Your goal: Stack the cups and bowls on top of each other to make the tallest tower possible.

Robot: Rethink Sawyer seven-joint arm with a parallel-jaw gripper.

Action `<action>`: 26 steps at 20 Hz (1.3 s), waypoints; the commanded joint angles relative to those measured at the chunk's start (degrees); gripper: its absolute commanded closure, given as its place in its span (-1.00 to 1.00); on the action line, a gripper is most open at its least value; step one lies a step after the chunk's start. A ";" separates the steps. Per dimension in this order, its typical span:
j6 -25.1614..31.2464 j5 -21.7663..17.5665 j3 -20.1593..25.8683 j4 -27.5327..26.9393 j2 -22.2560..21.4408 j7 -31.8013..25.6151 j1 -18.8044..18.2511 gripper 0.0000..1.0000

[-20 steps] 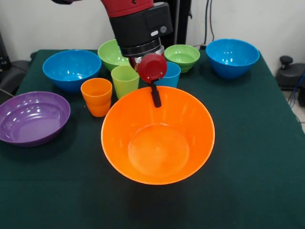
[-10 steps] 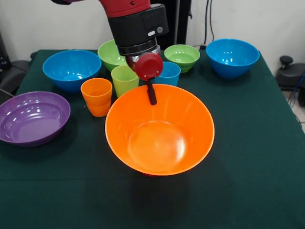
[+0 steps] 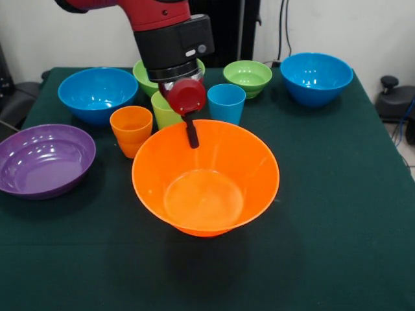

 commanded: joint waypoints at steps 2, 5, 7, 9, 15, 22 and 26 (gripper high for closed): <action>-1.09 -4.34 -0.11 -3.25 2.75 -3.42 -0.53 1.00; -0.65 -4.20 -0.02 -4.14 3.43 -3.28 -0.21 1.00; -1.12 -4.07 -0.19 -4.19 3.66 -2.53 0.46 1.00; -1.28 -3.84 -0.18 -4.09 3.48 -2.06 0.91 1.00; -1.14 -3.44 -0.13 -1.90 1.18 -1.02 1.12 1.00; -1.44 -3.09 -0.48 -0.39 0.31 0.11 2.07 1.00; -1.66 -2.96 -0.84 -0.12 0.36 0.52 2.31 1.00</action>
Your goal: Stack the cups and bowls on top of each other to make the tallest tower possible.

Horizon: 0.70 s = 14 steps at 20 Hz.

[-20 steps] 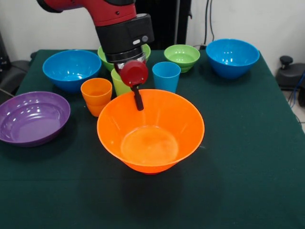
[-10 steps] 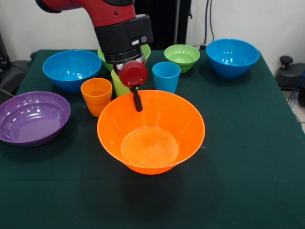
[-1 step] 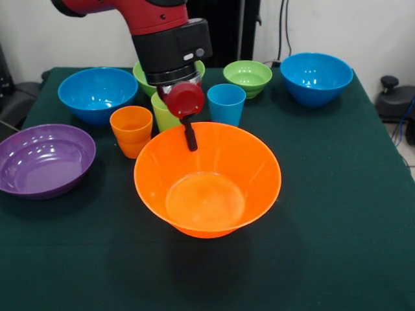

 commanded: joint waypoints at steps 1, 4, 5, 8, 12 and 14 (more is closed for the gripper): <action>-1.77 -2.40 -1.01 0.68 -0.20 0.64 2.37 1.00; -2.00 -2.37 -1.57 0.94 -0.57 1.06 2.74 1.00; -2.48 -2.15 -1.77 1.32 -0.63 1.71 3.10 1.00; -3.51 -1.71 -2.03 2.33 -0.75 2.98 3.77 1.00; -4.11 -1.47 -3.00 3.38 -1.55 3.74 4.25 1.00; -4.12 -1.49 -2.94 3.46 -1.50 3.42 3.84 1.00</action>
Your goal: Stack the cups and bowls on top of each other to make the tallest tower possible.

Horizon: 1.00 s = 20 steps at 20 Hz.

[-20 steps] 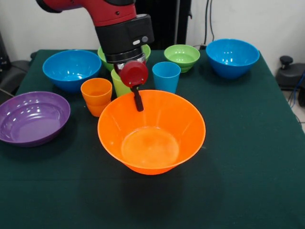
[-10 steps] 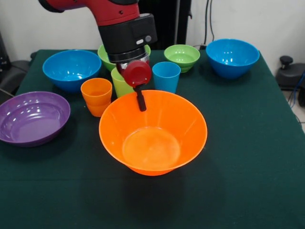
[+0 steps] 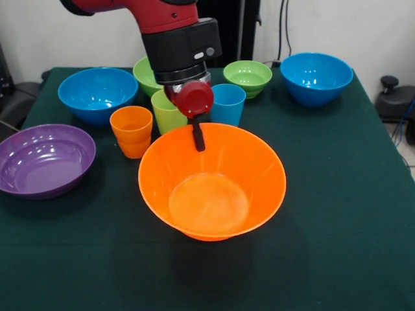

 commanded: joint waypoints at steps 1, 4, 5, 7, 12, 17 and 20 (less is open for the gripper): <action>-2.76 -1.51 -2.31 3.08 -0.80 3.26 1.93 1.00; -2.89 -1.36 -2.15 3.22 -0.75 3.19 1.88 1.00; -2.87 -1.32 -2.17 3.31 -0.81 3.20 1.82 1.00; -2.79 -1.28 -2.25 3.55 -0.97 3.24 1.70 1.00; -2.98 -1.37 -2.25 3.92 -1.21 3.17 1.37 1.00; -3.69 -1.49 -2.10 4.65 -1.33 3.25 1.10 -1.00; -4.01 -1.49 -2.14 4.81 -1.39 3.42 1.12 -1.00</action>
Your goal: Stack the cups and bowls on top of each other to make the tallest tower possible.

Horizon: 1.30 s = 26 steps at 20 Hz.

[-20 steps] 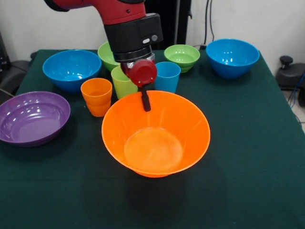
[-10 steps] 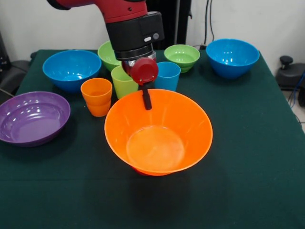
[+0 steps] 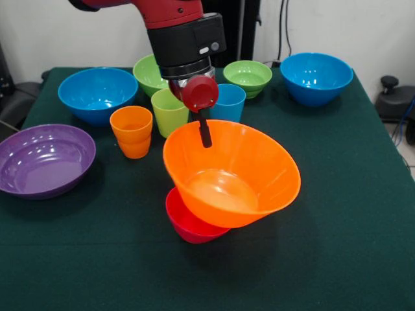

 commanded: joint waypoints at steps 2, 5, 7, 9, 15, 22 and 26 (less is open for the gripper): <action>-3.76 -1.43 -2.15 2.84 -0.60 3.53 0.97 -1.00; -4.14 -1.29 -1.91 3.30 -0.76 3.73 0.61 -1.00; -4.48 -1.09 -1.14 3.66 -0.64 3.85 -0.03 -1.00; -4.80 -0.84 -0.10 4.23 -0.48 3.95 -0.77 -1.00; -4.59 -0.32 -0.14 4.00 -0.53 3.64 -0.62 -1.00; -4.25 0.30 -0.38 2.68 -0.66 3.65 -0.35 -1.00; -3.28 1.99 0.17 3.45 -2.61 5.22 1.39 -1.00</action>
